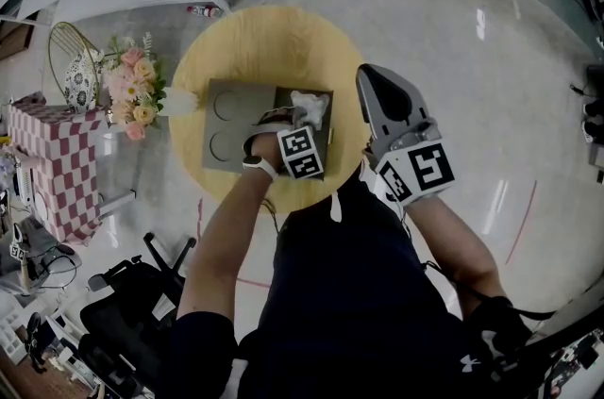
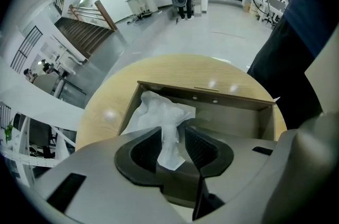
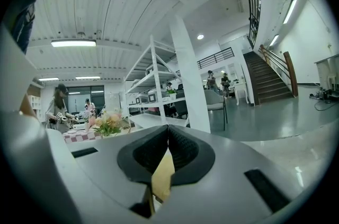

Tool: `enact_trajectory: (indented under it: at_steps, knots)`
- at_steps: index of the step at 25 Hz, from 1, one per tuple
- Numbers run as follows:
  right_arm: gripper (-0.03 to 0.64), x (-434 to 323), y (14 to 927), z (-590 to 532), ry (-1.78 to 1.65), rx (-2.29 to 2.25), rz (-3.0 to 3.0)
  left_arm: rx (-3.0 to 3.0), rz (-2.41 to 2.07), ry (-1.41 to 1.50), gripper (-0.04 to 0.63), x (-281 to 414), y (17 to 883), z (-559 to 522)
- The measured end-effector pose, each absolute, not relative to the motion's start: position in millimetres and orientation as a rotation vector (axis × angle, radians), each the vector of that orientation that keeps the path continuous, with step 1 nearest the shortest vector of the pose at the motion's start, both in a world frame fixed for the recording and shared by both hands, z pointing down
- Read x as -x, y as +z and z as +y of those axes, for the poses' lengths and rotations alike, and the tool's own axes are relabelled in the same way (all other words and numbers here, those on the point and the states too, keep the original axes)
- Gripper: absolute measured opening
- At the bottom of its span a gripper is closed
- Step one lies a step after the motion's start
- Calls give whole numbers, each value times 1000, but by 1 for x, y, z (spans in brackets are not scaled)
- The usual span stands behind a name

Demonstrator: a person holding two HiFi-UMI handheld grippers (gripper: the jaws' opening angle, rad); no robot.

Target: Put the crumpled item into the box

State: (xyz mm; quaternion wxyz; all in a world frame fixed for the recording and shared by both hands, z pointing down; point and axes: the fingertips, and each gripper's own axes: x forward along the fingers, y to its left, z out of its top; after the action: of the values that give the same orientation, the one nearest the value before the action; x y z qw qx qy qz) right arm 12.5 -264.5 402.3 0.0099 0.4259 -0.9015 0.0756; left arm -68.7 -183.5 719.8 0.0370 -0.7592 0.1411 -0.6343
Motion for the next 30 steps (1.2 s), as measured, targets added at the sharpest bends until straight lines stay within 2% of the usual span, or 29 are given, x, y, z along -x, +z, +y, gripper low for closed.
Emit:
enact_trajectory:
  at_steps: [19, 30]
  knots:
    - [14, -10, 397, -257, 243, -1334, -2817, 2366, 515, -1890, 193, 69, 699, -184]
    - [13, -10, 397, -250, 248, -1320, -2811, 2449, 733, -1735, 193, 74, 650, -187]
